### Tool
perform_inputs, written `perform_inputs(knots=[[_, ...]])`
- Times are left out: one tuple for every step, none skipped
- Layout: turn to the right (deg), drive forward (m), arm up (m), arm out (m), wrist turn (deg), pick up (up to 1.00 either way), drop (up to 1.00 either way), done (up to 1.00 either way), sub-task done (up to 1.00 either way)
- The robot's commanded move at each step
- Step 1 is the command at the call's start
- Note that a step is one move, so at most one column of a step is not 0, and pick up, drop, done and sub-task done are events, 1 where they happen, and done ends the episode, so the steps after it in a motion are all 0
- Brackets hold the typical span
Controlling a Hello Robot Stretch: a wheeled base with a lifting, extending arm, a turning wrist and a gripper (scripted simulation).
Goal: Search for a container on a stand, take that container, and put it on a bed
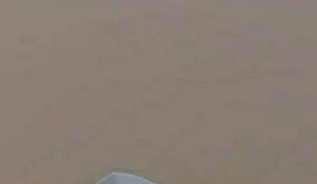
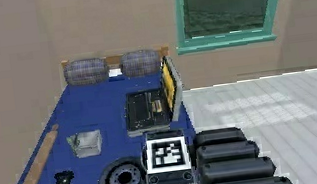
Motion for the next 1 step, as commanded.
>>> perform_inputs(knots=[[0.0,0.00,0.00,0.48,0.0,0.00,0.00,0.00,0.00]])
